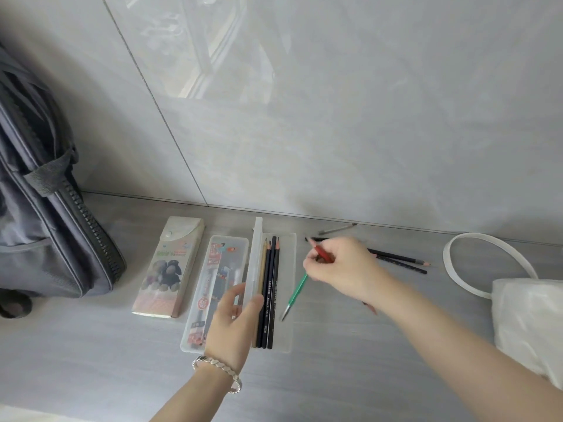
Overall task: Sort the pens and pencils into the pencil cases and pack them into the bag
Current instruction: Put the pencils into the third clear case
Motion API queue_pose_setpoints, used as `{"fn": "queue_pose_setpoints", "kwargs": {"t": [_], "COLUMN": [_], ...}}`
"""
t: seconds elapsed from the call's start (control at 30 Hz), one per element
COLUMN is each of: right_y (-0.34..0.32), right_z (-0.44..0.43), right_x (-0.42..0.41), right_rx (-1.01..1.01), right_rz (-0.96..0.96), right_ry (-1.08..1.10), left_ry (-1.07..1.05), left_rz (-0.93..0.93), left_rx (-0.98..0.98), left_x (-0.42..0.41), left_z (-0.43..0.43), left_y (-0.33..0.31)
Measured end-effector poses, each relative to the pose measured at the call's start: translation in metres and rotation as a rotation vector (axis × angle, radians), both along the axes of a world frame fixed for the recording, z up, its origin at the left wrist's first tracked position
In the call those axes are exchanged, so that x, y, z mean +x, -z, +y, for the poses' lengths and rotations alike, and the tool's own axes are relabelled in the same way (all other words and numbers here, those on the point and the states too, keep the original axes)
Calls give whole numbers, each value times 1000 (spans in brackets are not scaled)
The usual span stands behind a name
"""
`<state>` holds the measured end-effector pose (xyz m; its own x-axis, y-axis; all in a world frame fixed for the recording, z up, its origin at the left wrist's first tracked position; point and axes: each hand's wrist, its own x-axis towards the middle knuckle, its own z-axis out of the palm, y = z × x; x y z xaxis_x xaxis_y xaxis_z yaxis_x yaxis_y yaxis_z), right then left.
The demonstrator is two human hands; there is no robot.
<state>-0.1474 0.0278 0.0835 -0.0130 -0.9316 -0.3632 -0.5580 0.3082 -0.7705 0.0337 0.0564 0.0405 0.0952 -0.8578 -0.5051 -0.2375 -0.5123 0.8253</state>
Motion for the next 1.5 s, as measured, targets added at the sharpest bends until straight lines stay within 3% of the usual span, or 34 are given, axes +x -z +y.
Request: {"fn": "queue_pose_setpoints", "kwargs": {"t": [0.2,0.27,0.37,0.47,0.53,0.63,0.7,0.77,0.9,1.03,1.13,1.23,1.4,1.5], "right_y": [27,30,33,40,51,68,78,80,77,97,109,113,120,121], "right_z": [13,16,17,22,28,37,40,41,38,18,8,7,11,17], "right_x": [24,31,42,51,57,57,54,47,16,-58,-111,-131,-118,-113], "right_rx": [66,9,-59,-179,-304,-487,-500,-425,-287,-347,-53,184,181,264], "right_rz": [100,-76,-499,-615,-455,-40,114,175,88,466,744,930,1048,987], "right_ry": [-62,129,521,657,593,404,351,334,188,288,232,-9,-169,-154], "left_ry": [44,19,-1,-6,-1,-7,-12,-4,0,39,55,81,65,71], "left_rz": [60,75,66,76,91,132,129,113,92,40,17,-19,-8,-26], "left_rx": [-28,-26,-22,-13,-10,5,5,-2,0,4,-2,-6,5,12], "left_x": [-10,-11,-12,-16,-18,-21,-22,-23,-23,-23,-24,-24,-25,-24], "left_z": [10,12,13,15,16,15,13,10,2,-3,-5,-4,-2,0], "left_y": [-14,-16,-19,-22,-25,-31,-32,-32,-28,-22,-19,-15,-15,-13]}}
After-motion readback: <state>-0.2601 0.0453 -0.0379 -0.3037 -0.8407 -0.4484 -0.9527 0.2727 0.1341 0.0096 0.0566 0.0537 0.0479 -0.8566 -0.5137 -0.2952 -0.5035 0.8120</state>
